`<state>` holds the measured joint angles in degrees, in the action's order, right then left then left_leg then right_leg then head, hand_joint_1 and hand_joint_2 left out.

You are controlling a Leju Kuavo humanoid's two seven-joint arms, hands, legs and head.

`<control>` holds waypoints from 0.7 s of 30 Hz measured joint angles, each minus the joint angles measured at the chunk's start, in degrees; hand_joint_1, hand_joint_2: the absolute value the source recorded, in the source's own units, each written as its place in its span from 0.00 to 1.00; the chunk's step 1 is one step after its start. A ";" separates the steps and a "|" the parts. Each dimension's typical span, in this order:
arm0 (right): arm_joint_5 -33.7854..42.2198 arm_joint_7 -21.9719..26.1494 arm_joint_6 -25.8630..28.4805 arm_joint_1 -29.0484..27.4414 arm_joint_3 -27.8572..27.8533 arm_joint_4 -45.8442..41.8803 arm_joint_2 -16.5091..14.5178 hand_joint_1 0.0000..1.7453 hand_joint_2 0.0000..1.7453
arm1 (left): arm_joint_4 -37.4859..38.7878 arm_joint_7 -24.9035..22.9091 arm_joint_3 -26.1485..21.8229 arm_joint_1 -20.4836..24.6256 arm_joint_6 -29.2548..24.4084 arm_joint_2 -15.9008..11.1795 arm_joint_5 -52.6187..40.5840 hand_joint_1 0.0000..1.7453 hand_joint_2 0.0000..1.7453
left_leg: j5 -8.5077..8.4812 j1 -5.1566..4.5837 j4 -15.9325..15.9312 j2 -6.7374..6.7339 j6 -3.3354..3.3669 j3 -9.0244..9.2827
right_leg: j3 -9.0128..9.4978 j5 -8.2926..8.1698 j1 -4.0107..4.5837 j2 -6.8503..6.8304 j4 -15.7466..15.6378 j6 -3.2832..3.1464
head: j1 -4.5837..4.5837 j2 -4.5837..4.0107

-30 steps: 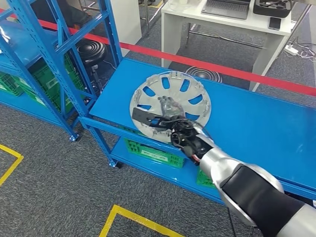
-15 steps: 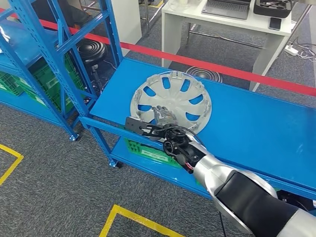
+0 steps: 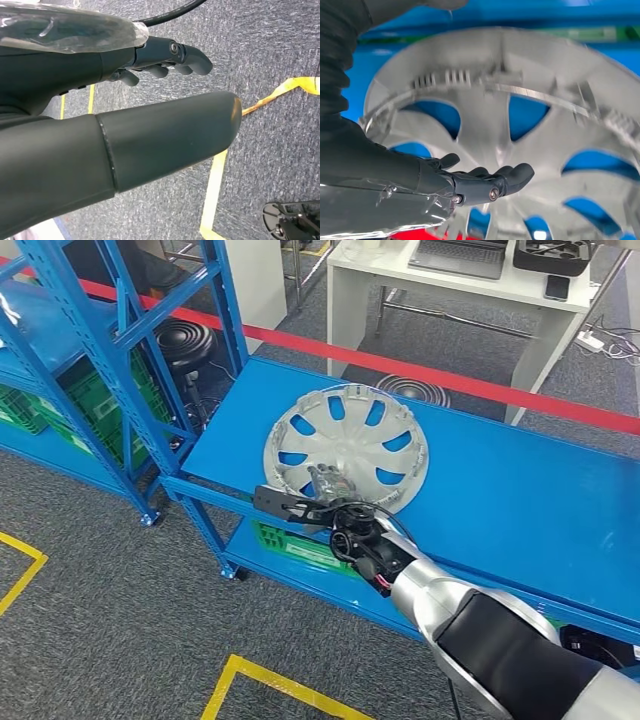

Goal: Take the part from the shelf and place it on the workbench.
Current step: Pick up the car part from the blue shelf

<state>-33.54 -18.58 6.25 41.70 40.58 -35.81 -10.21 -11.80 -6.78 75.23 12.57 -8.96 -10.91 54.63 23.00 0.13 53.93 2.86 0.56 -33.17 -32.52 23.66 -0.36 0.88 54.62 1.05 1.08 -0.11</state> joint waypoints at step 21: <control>1.69 -1.62 -0.42 -3.51 -3.15 5.27 1.04 0.12 1.00 | 0.00 -0.24 0.00 0.03 0.13 0.32 -1.93 0.00 0.00 | 0.01 0.00 0.00 -0.01 0.00 0.02 | 0.06 0.00 -0.01 0.00 -0.12 0.01 | -0.01 0.00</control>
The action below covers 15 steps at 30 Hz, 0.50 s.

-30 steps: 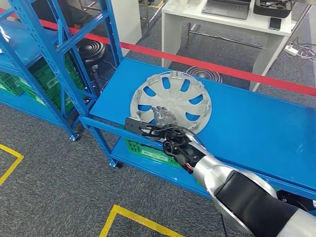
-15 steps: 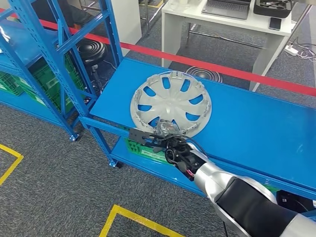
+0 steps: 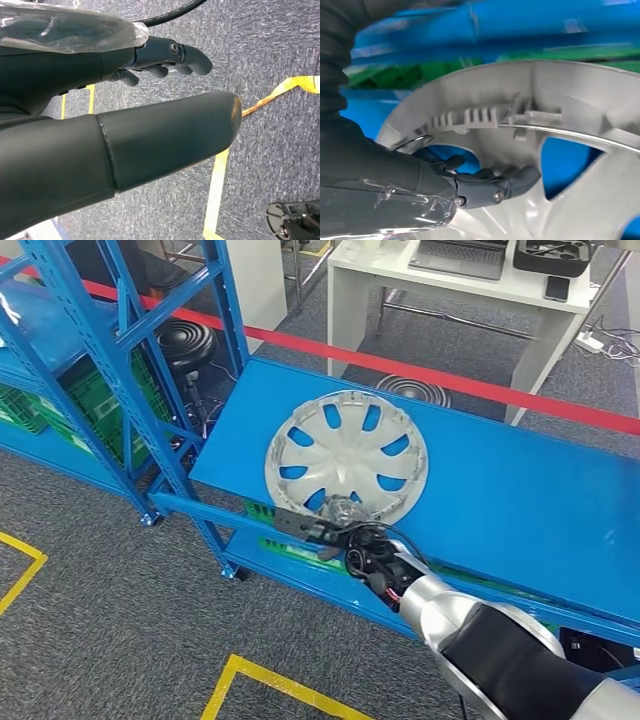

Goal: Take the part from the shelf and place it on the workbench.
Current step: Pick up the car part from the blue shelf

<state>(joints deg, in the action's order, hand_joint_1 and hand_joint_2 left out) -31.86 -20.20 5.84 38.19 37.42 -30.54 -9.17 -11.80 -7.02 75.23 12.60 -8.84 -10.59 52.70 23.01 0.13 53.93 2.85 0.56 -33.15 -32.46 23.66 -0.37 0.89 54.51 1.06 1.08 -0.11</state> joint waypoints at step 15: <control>-0.01 0.95 0.57 -0.53 -1.03 1.28 0.72 0.99 1.00 | 0.00 0.11 0.00 -0.12 0.09 0.16 0.09 0.00 0.00 | -0.01 0.00 0.00 -0.01 0.02 0.05 | 0.06 -0.02 0.00 -0.01 -0.02 0.00 | -0.01 0.00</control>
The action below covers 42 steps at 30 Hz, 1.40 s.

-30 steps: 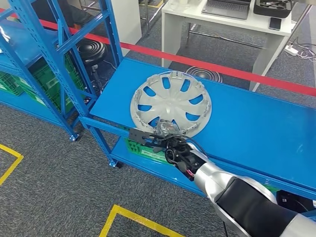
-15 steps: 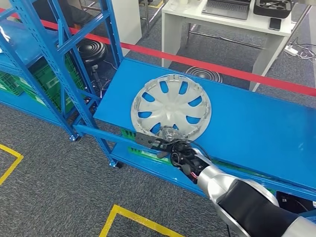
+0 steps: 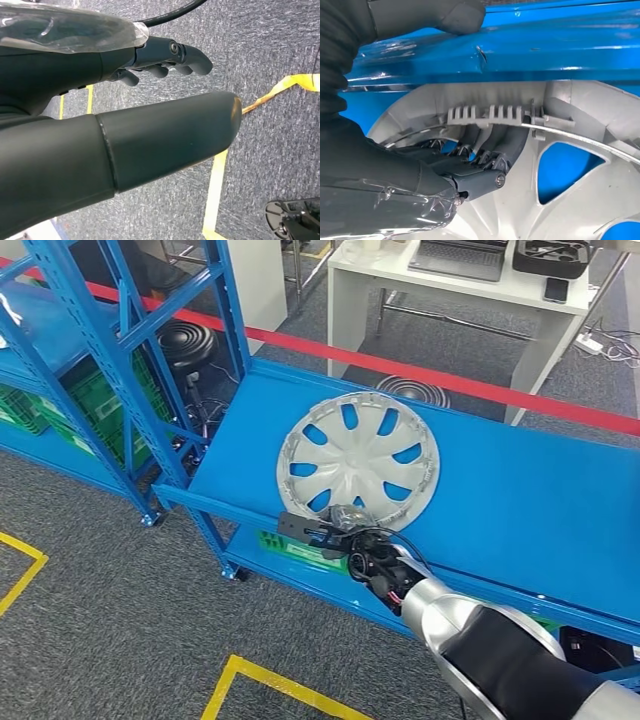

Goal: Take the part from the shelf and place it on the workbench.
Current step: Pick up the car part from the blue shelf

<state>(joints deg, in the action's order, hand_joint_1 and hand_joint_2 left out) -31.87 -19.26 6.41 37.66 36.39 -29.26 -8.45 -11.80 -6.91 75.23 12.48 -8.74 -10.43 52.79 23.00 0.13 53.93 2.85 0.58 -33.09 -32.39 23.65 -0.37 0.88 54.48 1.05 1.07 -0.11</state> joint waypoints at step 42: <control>-8.15 7.47 17.63 -2.01 -5.52 -17.29 5.02 0.00 1.00 | 0.00 4.17 -3.89 -4.50 0.61 1.40 4.22 0.00 0.00 | -0.13 -0.20 0.07 0.14 0.18 -0.41 | -0.32 -0.12 -0.03 -0.11 -0.05 0.18 | 0.05 0.00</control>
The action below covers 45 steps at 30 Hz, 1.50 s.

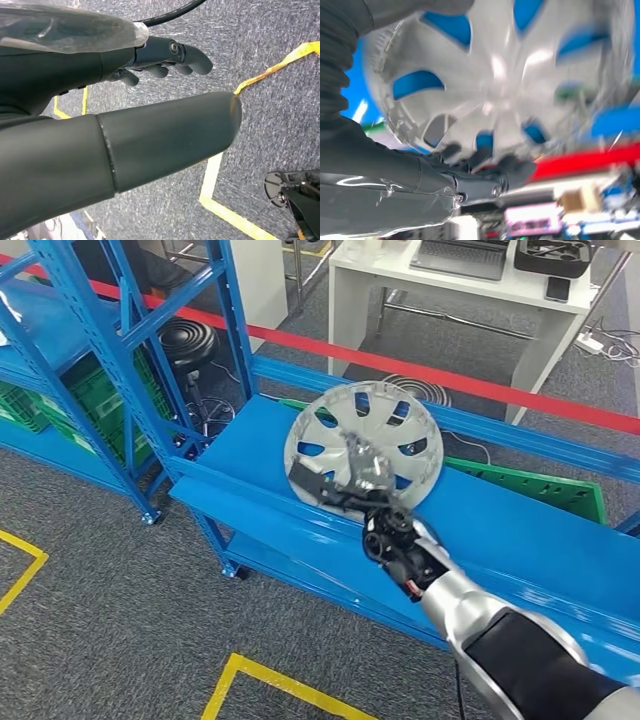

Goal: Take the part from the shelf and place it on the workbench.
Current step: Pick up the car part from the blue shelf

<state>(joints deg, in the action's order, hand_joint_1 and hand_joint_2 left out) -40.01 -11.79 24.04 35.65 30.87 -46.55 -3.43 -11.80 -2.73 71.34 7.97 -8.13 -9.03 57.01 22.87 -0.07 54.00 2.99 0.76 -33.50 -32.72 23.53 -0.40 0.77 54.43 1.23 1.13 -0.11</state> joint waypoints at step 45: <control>-0.03 1.92 1.88 0.17 -3.57 -11.60 2.29 0.00 1.00 | 0.00 1.00 -1.38 -0.47 -0.85 0.98 0.36 0.00 0.00 | 0.02 -0.03 0.01 -0.15 0.02 0.13 | 0.11 -0.06 -0.01 0.12 -0.01 0.09 | -0.01 0.00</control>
<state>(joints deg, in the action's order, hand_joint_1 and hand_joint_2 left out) -40.04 -9.86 25.93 35.82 27.30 -58.15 -1.14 -11.80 -1.73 69.96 7.50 -8.98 -8.05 57.37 22.89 -0.10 54.01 2.84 0.77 -33.37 -32.61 23.46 -0.42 0.89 54.42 1.32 1.12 -0.11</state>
